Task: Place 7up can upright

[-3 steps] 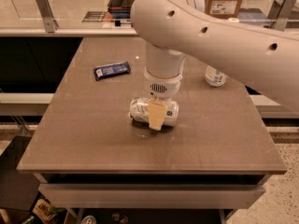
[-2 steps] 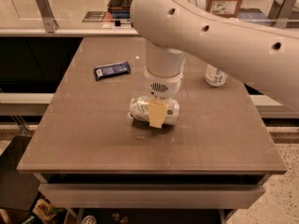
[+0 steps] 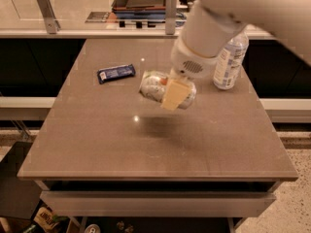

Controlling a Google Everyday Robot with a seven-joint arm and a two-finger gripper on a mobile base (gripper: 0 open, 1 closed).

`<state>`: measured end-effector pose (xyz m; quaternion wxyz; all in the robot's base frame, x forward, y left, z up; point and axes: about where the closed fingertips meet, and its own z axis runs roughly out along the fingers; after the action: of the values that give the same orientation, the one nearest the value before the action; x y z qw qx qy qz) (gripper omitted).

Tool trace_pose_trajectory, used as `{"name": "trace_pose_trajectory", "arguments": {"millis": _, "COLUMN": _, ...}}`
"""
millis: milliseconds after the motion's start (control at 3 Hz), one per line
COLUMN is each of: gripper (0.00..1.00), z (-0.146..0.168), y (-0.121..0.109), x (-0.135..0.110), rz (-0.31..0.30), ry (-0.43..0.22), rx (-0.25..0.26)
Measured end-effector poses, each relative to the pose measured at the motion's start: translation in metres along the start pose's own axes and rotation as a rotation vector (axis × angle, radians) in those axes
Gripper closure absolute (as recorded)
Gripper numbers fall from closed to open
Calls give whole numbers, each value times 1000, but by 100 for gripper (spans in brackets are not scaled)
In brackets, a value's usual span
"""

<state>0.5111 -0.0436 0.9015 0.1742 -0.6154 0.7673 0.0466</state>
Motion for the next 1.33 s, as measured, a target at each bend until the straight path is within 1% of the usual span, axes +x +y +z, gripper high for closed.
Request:
{"name": "trace_pose_trajectory", "arguments": {"millis": 333, "gripper": 100, "z": -27, "y": -27, "x": 11, "rz": 13, "ry": -240, "rx": 50}}
{"name": "trace_pose_trajectory", "arguments": {"millis": 667, "gripper": 100, "z": -31, "y": -41, "x": 24, "rz": 13, "ry": -482, "rx": 38}}
{"name": "trace_pose_trajectory", "arguments": {"millis": 1000, "gripper": 100, "z": -39, "y": -37, "x": 29, "rz": 13, "ry": -733, "rx": -2}}
{"name": "trace_pose_trajectory", "arguments": {"millis": 1333, "gripper": 100, "z": -55, "y": -23, "x": 30, "rz": 78, "ry": -958, "rx": -56}}
